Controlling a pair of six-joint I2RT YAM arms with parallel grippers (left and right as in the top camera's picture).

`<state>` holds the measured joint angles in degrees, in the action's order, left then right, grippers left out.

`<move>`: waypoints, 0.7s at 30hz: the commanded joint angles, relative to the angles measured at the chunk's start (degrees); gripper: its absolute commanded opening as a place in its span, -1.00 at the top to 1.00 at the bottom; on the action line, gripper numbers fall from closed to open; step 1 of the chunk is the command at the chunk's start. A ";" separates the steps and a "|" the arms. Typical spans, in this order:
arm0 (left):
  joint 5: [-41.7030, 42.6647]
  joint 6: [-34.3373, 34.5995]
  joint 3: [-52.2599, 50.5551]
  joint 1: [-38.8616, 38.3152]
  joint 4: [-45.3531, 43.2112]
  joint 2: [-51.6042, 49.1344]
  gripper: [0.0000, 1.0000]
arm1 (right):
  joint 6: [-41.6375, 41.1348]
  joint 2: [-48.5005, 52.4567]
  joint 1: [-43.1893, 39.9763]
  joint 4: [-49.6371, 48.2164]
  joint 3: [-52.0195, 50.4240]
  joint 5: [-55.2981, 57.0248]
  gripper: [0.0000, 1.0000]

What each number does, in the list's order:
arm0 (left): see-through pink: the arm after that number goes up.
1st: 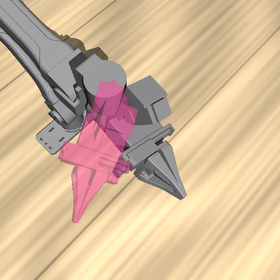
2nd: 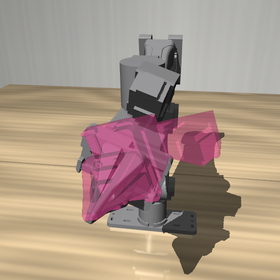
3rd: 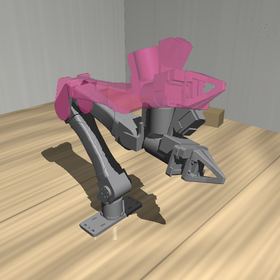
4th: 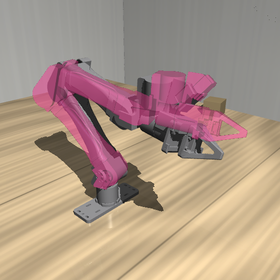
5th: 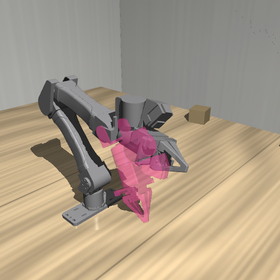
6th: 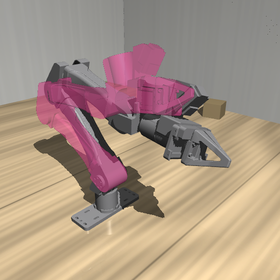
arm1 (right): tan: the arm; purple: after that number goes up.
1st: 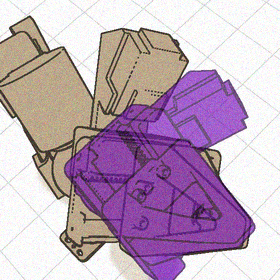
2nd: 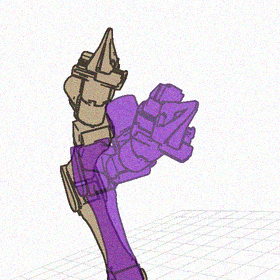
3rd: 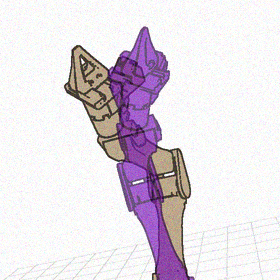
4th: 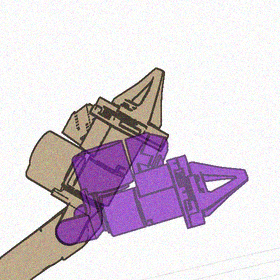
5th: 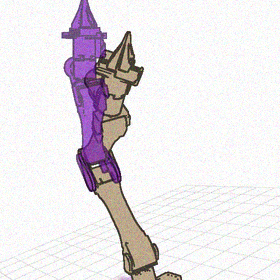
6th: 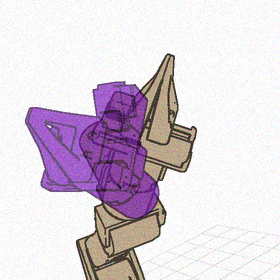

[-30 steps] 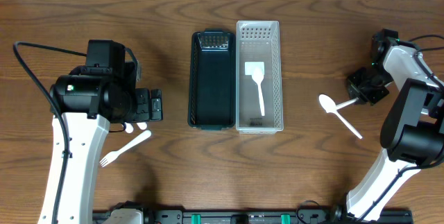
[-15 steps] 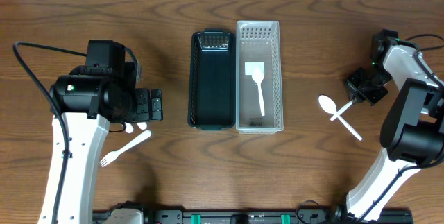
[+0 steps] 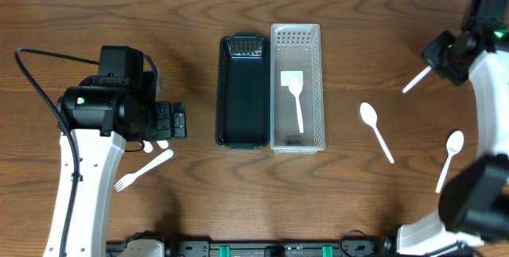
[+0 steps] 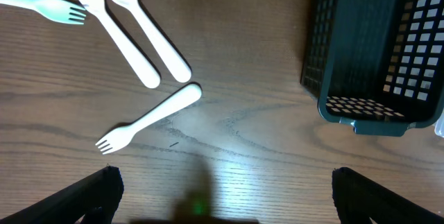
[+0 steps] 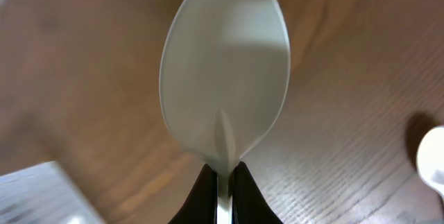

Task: Pack container
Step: 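Place the second spoon into the clear basket with the right gripper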

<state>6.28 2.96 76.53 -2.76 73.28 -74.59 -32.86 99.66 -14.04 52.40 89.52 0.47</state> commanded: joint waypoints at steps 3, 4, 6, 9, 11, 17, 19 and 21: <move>0.57 -0.37 0.94 0.24 0.22 0.11 -0.96 | 12.26 -5.86 3.91 -3.58 0.48 -5.29 0.95; 0.57 -0.37 0.96 0.24 0.22 0.11 -0.96 | 16.35 -6.93 5.27 -4.76 0.48 -8.55 0.94; 0.57 -0.37 0.96 0.24 0.22 0.11 -0.96 | 24.46 -8.87 8.50 -6.19 0.50 -14.91 0.91; 0.57 -0.37 0.96 0.24 0.22 0.11 -0.96 | 32.94 -11.21 15.74 -5.92 0.50 -18.56 0.85; 0.57 -0.37 0.94 0.24 0.22 0.11 -0.96 | 35.26 -11.45 19.85 -5.03 0.52 -18.49 0.80; 0.57 -0.37 0.94 0.24 0.22 0.11 -0.96 | 34.71 -8.15 33.64 -3.56 0.48 -8.41 0.92; 0.57 -0.37 0.94 0.24 0.22 0.11 -0.96 | 31.80 -5.88 36.44 -3.89 0.48 -4.22 0.97; 0.57 -0.37 0.96 0.24 0.22 0.11 -0.96 | 28.24 -2.97 38.10 -4.00 0.48 -2.10 0.97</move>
<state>6.28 2.96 76.53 -2.76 73.28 -74.59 -1.19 92.66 22.28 48.38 89.58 -8.56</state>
